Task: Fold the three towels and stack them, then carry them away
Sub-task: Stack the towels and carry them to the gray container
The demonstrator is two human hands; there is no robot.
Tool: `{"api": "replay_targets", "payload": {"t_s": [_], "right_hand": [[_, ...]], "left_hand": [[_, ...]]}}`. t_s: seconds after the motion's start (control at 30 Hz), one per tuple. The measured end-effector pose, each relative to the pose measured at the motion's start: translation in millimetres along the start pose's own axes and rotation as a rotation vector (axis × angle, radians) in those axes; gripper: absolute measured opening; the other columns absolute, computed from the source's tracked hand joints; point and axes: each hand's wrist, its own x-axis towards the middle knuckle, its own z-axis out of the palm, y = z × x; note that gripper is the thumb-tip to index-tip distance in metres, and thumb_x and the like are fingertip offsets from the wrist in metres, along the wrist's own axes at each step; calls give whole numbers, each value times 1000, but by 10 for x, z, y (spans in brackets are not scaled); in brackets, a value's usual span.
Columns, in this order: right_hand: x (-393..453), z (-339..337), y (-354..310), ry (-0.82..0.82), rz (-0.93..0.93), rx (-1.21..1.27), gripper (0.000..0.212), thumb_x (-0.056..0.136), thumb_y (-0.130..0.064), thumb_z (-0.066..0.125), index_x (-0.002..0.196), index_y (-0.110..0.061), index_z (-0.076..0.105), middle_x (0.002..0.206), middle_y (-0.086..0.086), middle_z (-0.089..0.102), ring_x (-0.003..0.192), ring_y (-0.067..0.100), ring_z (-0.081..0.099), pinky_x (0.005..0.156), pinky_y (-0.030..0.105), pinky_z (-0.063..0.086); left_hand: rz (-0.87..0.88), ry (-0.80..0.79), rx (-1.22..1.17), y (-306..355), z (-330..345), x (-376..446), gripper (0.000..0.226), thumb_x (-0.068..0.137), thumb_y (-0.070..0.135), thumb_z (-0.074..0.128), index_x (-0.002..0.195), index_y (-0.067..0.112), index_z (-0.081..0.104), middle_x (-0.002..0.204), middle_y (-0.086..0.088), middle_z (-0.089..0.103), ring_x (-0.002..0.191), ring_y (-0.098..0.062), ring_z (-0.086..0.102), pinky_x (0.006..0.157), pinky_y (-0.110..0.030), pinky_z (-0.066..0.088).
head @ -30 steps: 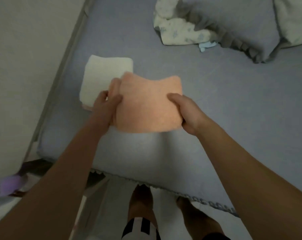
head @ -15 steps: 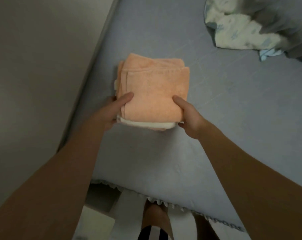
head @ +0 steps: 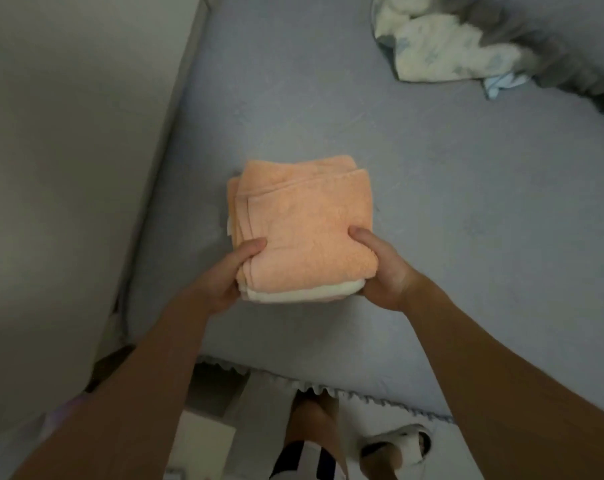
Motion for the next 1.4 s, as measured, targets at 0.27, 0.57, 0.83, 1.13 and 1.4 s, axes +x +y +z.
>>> {"api": "replay_targets", "payload": {"t_s": [0.27, 0.57, 0.83, 1.13, 1.4], "right_hand": [[-2441, -1129, 638, 44, -121, 96, 99, 45, -64, 85, 130, -26, 52, 125, 3, 68, 117, 27, 62, 100, 48, 47], [-5662, -2599, 1789, 248, -478, 407, 89, 59, -85, 57, 130, -31, 54, 123, 5, 69, 110, 31, 63, 82, 44, 50], [-7197, -3854, 2920, 621, -859, 720, 96, 40, -78, 78, 122, -32, 57, 117, 2, 72, 112, 29, 65, 91, 55, 53], [-7975, -5389, 3751, 814, -1035, 1043, 73, 62, -72, 68, 122, -32, 60, 114, 3, 73, 101, 22, 70, 78, 43, 58], [-8609, -6825, 4033, 873, -1154, 1333, 65, 73, -56, 69, 128, -25, 57, 121, 5, 70, 107, 24, 68, 74, 40, 59]], "left_hand": [[43, -206, 91, -641, 1799, -1320, 94, 47, 55, 91, 128, 25, 54, 126, 2, 68, 116, -15, 65, 85, -25, 55], [285, -539, 501, -1270, 4792, -2733, 84, 60, 36, 81, 135, 8, 53, 129, -11, 66, 120, -28, 62, 101, -39, 48], [175, -923, 812, -2429, 7303, -3235, 52, 76, 37, 70, 124, 18, 63, 124, -8, 69, 113, -23, 67, 81, -28, 57], [60, -1146, 1105, -3673, 9584, -3284, 71, 69, 45, 72, 130, 10, 59, 126, -14, 67, 116, -30, 64, 94, -38, 54], [-69, -1268, 1248, -4604, 11508, -3270, 73, 70, 44, 73, 133, 13, 54, 127, -12, 67, 119, -30, 62, 104, -45, 48]]}}
